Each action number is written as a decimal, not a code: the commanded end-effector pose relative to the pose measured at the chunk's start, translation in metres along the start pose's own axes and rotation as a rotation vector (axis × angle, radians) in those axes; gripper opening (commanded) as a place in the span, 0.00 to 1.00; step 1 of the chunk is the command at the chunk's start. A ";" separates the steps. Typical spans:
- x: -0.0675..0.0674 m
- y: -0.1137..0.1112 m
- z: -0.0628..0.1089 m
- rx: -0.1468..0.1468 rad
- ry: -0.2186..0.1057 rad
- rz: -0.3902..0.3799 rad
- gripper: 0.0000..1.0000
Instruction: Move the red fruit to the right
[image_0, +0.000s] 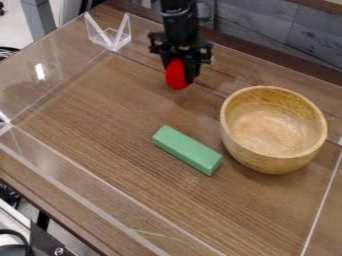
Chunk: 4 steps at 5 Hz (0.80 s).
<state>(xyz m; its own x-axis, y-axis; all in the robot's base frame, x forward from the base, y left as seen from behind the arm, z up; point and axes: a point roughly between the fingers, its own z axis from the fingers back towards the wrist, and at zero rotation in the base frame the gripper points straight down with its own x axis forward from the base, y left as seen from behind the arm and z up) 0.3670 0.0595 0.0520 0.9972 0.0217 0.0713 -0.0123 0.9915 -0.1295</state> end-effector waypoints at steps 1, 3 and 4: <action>0.012 -0.001 0.035 0.019 -0.094 -0.066 0.00; 0.013 -0.020 0.041 0.027 -0.131 -0.118 0.00; 0.007 -0.041 0.035 0.031 -0.145 -0.135 0.00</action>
<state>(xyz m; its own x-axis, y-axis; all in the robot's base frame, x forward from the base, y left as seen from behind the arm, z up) 0.3658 0.0192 0.0644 0.9823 -0.1116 0.1505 0.1273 0.9869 -0.0990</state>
